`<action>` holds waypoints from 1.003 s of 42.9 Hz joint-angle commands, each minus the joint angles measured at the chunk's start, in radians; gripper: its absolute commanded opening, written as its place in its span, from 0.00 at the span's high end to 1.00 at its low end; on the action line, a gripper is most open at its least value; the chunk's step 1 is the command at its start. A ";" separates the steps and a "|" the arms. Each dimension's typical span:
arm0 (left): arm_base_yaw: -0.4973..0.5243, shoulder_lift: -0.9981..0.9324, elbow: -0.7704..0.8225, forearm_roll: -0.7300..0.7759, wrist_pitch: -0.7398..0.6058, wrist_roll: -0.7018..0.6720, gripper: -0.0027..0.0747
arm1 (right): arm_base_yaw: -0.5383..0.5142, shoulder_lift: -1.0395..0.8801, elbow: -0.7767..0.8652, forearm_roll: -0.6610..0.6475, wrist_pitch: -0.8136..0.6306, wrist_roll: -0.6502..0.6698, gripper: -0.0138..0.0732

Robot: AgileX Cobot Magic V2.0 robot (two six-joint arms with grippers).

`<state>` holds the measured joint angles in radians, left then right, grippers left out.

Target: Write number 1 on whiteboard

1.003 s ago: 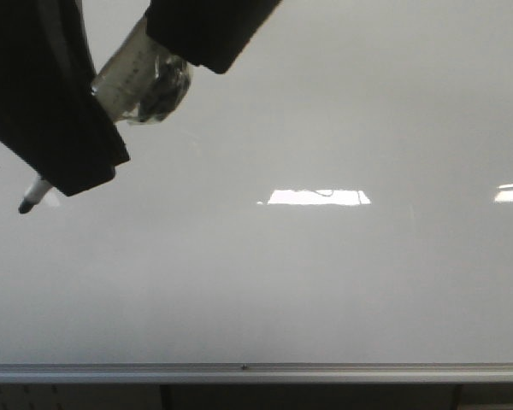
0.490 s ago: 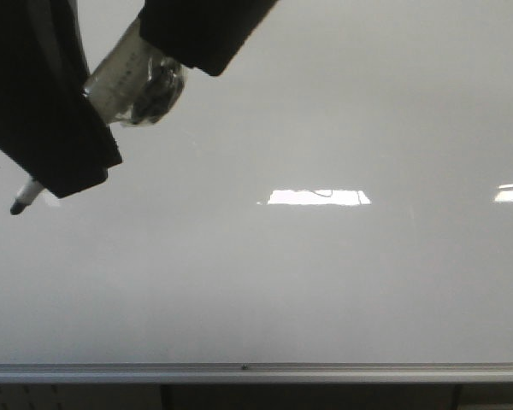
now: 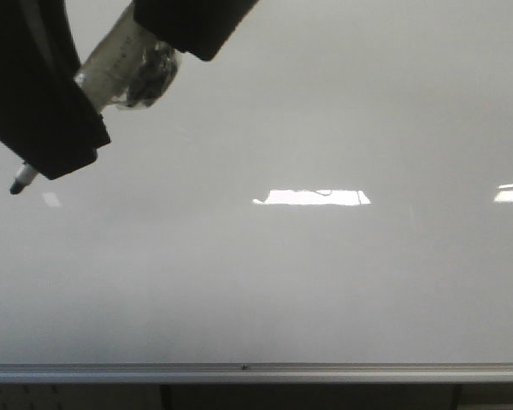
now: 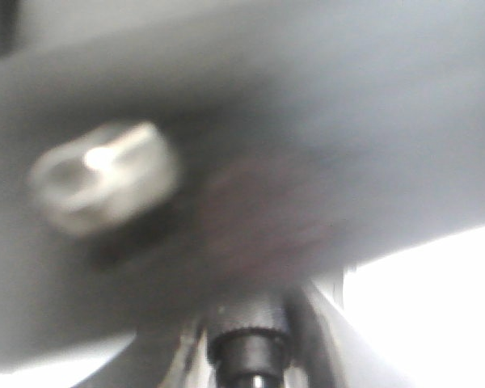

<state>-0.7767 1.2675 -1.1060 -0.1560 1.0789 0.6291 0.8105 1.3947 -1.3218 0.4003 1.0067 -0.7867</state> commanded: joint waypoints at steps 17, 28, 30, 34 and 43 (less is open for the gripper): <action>0.002 -0.250 0.001 0.059 -0.036 -0.224 0.18 | -0.196 -0.091 -0.025 -0.179 0.112 0.288 0.93; 0.002 -0.431 0.148 0.449 -0.102 -0.716 0.18 | -0.394 -0.240 0.027 -0.374 0.112 0.610 0.93; 0.002 -0.449 0.167 0.538 -0.095 -0.801 0.18 | -0.425 -0.274 0.060 -0.400 0.093 0.640 0.93; 0.002 -0.470 0.185 0.618 -0.071 -0.905 0.18 | -0.501 -0.341 0.144 -0.416 0.052 0.688 0.93; 0.018 -0.473 0.192 0.641 -0.049 -0.980 0.18 | -0.777 -0.536 0.421 -0.412 -0.079 0.806 0.93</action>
<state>-0.7720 0.7996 -0.8883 0.4460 1.0666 -0.3129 0.0956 0.9167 -0.9410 0.0000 1.0098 -0.0138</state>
